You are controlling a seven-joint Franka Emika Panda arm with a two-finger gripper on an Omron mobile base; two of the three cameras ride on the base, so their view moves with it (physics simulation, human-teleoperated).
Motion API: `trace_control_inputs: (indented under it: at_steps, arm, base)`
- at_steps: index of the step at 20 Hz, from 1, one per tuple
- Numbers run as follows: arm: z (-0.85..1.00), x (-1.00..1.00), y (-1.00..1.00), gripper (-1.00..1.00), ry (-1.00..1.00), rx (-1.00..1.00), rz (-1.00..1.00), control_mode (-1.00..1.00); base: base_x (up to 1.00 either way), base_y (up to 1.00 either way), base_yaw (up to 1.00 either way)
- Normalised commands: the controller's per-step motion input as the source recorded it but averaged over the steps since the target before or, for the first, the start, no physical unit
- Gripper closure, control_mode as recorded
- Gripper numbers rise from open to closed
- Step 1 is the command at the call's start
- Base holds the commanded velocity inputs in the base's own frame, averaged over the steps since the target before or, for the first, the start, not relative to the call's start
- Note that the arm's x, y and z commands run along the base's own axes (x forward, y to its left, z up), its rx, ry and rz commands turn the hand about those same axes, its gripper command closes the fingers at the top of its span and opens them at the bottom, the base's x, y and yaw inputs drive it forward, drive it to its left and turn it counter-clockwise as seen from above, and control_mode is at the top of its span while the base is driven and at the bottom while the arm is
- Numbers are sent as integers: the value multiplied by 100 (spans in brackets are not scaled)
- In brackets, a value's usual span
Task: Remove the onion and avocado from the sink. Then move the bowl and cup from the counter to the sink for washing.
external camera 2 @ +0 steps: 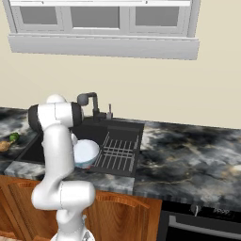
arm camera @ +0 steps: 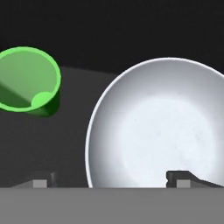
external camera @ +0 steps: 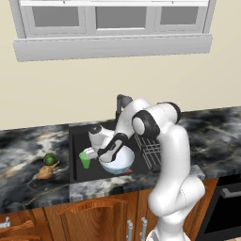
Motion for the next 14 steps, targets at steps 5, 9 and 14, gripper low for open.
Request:
trace_control_inputs:
  at_steps: [5, 9, 14]
  arm:
    - [27, -18, 0, -100, -1, 0, -7, -100]
    - [31, -17, 0, -100, -3, 0, -2, -100]
    - [33, -14, -1, -100, -3, 0, 0, -100]
  base:
    - [0, 0, 0]
    - [0, 0, 0]
    - [0, 0, 0]
